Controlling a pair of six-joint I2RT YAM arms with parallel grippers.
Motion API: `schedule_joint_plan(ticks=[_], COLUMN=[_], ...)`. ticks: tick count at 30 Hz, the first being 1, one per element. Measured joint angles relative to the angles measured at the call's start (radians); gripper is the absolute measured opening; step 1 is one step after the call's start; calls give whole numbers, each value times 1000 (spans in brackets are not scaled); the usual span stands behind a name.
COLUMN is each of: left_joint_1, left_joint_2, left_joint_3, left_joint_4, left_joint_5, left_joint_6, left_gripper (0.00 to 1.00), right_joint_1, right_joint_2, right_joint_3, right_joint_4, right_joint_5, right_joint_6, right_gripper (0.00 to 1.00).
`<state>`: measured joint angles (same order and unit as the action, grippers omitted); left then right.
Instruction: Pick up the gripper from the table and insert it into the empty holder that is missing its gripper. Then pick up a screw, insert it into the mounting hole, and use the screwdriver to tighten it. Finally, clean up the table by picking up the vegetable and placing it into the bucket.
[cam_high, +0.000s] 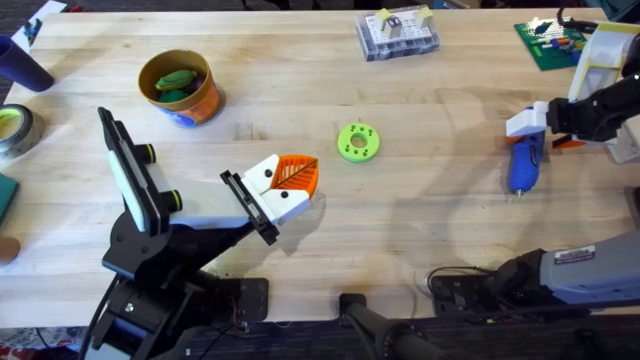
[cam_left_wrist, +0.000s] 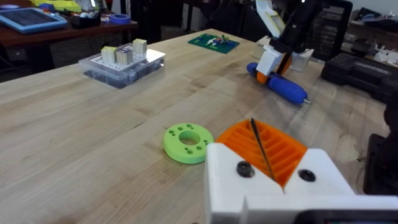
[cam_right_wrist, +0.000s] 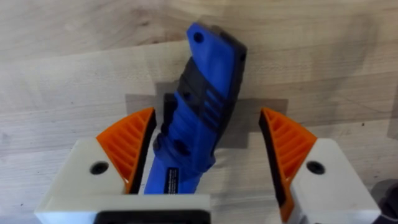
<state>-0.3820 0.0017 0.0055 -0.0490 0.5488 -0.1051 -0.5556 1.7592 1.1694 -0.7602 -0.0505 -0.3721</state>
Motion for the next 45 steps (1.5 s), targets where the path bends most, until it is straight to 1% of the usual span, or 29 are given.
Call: schedule_joint_plan(ticks=[4,11,16,26,31,40,45], left_joint_1=[0,0,0,0,0,0,0], left_joint_2=[0,0,0,0,0,0,0], left_joint_3=[0,0,0,0,0,0,0], left_joint_4=[-1,-2,-2,-2,-2,-1,-2], left_joint_5=[0,1,1,1,1,1,1], left_joint_6=[0,-1,-1,-1,-1,-1,-1], left_gripper=[18,18,18,18,18,18,18], right_joint_1=[0,3,11,12,12,12,16], right_joint_2=[1,2,2,2,2,20,25], right_joint_3=[0,-1,-1,-1,-1,-1,0], right_joint_4=[0,87,82,85,46,49,51], right_joint_5=[-5,-138,-175,-75,-66,-60,-51], right_joint_6=[2,10,18,132,145,201,200], right_gripper=[997,997,997,997,997,997,997])
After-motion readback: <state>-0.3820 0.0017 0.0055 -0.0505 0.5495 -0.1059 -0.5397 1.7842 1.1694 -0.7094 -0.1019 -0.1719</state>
